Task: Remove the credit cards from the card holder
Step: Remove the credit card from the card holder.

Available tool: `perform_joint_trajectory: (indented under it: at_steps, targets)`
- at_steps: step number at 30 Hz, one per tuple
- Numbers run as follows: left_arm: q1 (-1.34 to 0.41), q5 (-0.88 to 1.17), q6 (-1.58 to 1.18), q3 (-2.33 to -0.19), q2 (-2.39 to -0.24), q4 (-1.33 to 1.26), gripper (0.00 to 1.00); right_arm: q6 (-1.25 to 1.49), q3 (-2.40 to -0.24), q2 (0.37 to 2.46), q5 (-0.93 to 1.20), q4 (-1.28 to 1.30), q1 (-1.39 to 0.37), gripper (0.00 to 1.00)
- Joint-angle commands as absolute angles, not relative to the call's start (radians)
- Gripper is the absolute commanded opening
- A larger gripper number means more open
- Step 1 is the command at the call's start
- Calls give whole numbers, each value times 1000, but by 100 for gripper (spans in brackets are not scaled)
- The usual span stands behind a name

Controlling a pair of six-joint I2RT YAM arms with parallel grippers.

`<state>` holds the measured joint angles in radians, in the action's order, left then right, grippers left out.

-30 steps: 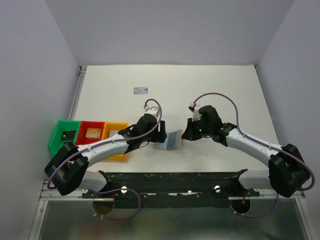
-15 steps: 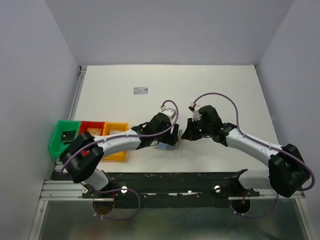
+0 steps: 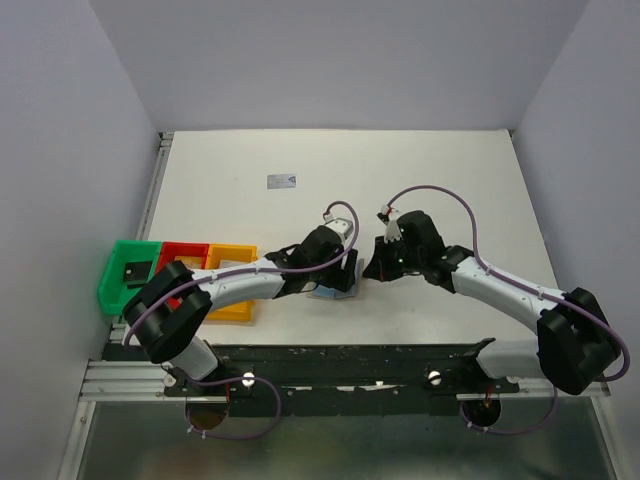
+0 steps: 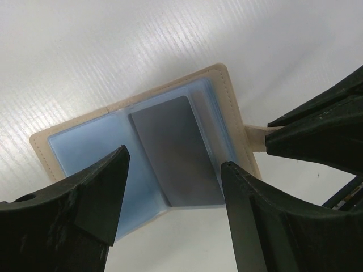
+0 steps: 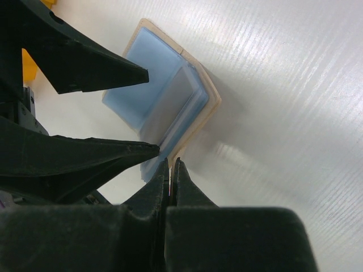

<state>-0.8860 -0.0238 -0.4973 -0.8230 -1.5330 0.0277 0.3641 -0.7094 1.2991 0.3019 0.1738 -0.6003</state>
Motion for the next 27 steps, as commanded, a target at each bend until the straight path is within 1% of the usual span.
perform_joint_trajectory:
  at_steps: [1, 9, 20, 27]
  targets:
    - [-891, 26, -486, -853, -1569, 31, 79, 347, -726, 1295, 313, 189, -597, 0]
    - [-891, 38, -486, -867, -1604, 43, 78, 347, -729, 1295, 311, 190, -594, 0]
    - [-891, -146, -551, -845, -1559, 115, 73, 341, -724, 1292, 299, 195, -597, 0]
    - [-893, -210, -586, -810, -1497, 115, 72, 330, -724, 1290, 296, 201, -595, 0]
